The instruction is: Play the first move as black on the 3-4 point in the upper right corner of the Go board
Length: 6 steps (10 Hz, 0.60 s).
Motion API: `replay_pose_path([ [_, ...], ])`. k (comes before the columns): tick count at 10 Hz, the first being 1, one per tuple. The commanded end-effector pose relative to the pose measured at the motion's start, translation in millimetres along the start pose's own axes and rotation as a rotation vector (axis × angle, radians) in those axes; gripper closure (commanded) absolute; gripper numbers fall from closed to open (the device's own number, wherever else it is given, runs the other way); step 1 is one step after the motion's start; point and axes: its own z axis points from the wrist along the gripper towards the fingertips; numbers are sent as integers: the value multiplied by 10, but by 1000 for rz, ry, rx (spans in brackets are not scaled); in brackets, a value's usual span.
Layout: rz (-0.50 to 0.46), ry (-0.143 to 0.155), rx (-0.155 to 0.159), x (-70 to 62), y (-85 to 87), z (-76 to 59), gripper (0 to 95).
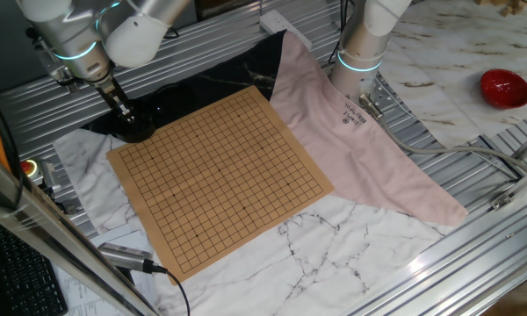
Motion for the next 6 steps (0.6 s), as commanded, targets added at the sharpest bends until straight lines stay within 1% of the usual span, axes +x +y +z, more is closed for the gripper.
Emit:
replay_pose_path([
  [1,-7,1,-3,23,0,29,760],
  [2,-10,1,-3,31,3,35,950],
  [6,-6,8,-5,46,8,45,950],
])
